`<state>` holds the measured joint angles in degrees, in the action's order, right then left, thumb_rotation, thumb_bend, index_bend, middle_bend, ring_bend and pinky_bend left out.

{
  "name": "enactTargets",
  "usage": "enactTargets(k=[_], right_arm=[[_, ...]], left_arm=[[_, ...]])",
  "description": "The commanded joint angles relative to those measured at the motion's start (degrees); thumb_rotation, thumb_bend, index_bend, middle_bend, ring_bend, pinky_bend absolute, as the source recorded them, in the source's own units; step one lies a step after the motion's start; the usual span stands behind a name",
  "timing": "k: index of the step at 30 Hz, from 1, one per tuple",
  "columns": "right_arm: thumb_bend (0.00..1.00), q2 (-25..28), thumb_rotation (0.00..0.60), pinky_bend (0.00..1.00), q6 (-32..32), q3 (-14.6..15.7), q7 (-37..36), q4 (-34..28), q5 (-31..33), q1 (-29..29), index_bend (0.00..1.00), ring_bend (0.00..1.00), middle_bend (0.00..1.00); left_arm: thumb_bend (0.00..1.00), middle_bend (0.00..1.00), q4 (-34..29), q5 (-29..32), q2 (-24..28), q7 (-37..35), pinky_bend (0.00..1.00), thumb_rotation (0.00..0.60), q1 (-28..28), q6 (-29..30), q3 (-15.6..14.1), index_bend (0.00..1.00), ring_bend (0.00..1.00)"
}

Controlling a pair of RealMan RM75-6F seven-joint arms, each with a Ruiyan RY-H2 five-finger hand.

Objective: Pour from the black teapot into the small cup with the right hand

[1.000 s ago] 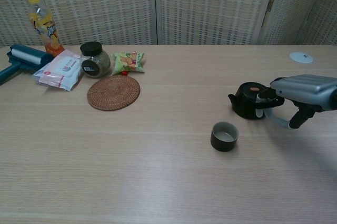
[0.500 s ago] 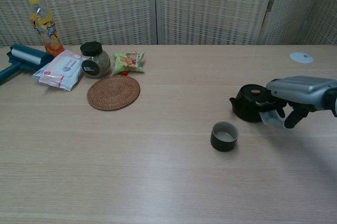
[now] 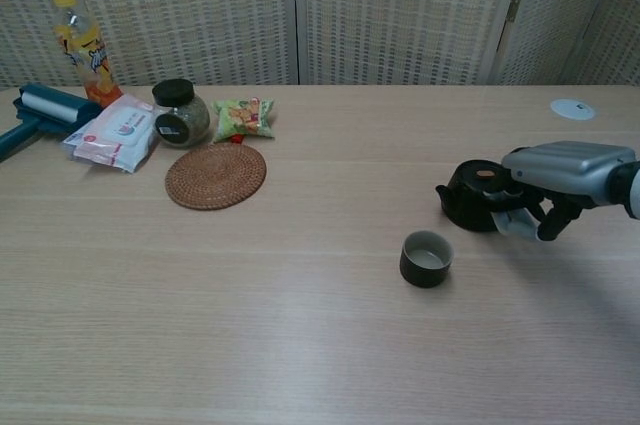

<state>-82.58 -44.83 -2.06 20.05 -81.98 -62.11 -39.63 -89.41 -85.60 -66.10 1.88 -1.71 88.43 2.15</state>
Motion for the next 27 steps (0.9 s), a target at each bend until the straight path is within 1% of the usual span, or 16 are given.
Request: enactTargets(k=[1, 8, 14, 18, 24, 27], right_arm=[[0.01, 0.11, 0.6, 0.0, -0.33, -0.04, -0.38, -0.19, -0.24, 0.18, 0.61, 0.57, 0.63], [0.0, 0.87, 0.6, 0.0, -0.74, 0.31, -0.62, -0.45, -1.19, 0.4, 0.61, 0.57, 0.62], [0.0, -0.32, 0.6, 0.0, -3.82, 1.28, 1.07, 1.29, -3.54, 1.47, 0.61, 0.57, 0.57], [0.0, -0.98, 0.6, 0.0, -4.14, 1.29, -0.34, 1.88, -4.14, 2.11, 0.57, 0.55, 0.53], [0.0, -1.9, 0.6, 0.0, -5.63, 1.21, -1.34, 2.99, -5.79, 2.93, 0.55, 0.5, 0.52], [0.0, -2.5, 0.6, 0.0, -6.95, 1.1, -1.9, 3.92, -7.12, 3.42, 0.55, 0.5, 0.52]], left_arm=[[0.19, 0.09, 0.0, -0.08, -0.02, 0.09, 0.17, 0.6, -0.05, -0.05, -0.01, 0.12, 0.14], [0.19, 0.09, -0.34, -0.15, 0.02, 0.39, 0.17, 0.6, -0.16, -0.22, -0.01, 0.12, 0.14], [0.19, 0.09, -0.42, -0.18, -0.12, 0.66, 0.17, 0.6, -0.34, -0.51, -0.02, 0.12, 0.14], [0.19, 0.09, -0.5, -0.21, -0.2, 0.87, 0.17, 0.6, -0.49, -0.67, 0.02, 0.12, 0.14], [0.19, 0.09, -0.74, -0.2, -0.17, 1.12, 0.17, 0.6, -0.54, -0.79, -0.02, 0.12, 0.14], [0.19, 0.09, -0.87, -0.22, -0.1, 1.21, 0.17, 0.6, -0.52, -0.77, -0.06, 0.12, 0.14]])
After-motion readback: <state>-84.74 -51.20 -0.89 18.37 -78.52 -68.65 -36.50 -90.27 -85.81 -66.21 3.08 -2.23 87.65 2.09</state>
